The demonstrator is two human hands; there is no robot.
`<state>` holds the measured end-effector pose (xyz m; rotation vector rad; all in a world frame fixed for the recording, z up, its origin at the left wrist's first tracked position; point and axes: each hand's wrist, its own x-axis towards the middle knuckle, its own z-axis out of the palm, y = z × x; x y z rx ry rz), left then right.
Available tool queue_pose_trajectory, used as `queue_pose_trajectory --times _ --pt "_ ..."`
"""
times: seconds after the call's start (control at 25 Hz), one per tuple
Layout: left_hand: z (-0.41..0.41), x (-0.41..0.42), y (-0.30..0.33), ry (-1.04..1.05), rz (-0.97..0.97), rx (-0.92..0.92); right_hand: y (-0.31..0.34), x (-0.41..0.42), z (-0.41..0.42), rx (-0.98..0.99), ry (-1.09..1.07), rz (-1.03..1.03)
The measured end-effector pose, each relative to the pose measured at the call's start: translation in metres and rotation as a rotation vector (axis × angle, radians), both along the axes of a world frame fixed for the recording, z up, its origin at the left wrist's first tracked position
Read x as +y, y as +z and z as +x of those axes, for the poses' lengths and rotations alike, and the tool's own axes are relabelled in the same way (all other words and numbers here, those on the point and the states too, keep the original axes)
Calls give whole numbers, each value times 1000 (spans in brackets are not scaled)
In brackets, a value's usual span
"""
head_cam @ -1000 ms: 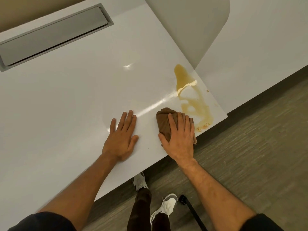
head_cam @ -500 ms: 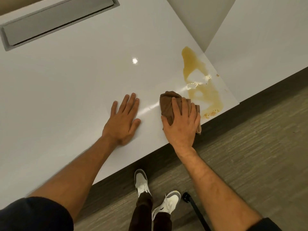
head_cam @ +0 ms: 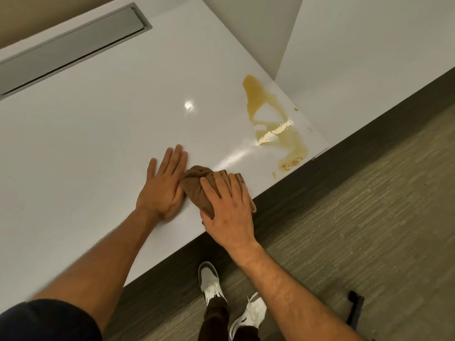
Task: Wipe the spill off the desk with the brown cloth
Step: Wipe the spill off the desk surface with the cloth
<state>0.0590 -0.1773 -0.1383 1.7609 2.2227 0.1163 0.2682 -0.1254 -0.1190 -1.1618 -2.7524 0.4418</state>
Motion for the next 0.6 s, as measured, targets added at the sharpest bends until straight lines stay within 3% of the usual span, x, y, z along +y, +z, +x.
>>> queue_pose_trajectory --times 0.12,0.36,0.44,0.52,0.6 --pt "-1 -2 0 -5 -3 20 2 11 22 62 -215 -37" --pt "-1 -1 2 -2 -13 9 21 35 44 545 -512 -341" --pt "0 -1 3 4 -14 2 31 45 44 675 -585 -342" --pt "0 -1 3 6 -13 -4 33 57 42 592 -618 -171" --pt "0 -1 3 8 -11 -6 31 70 36 223 -643 -108"
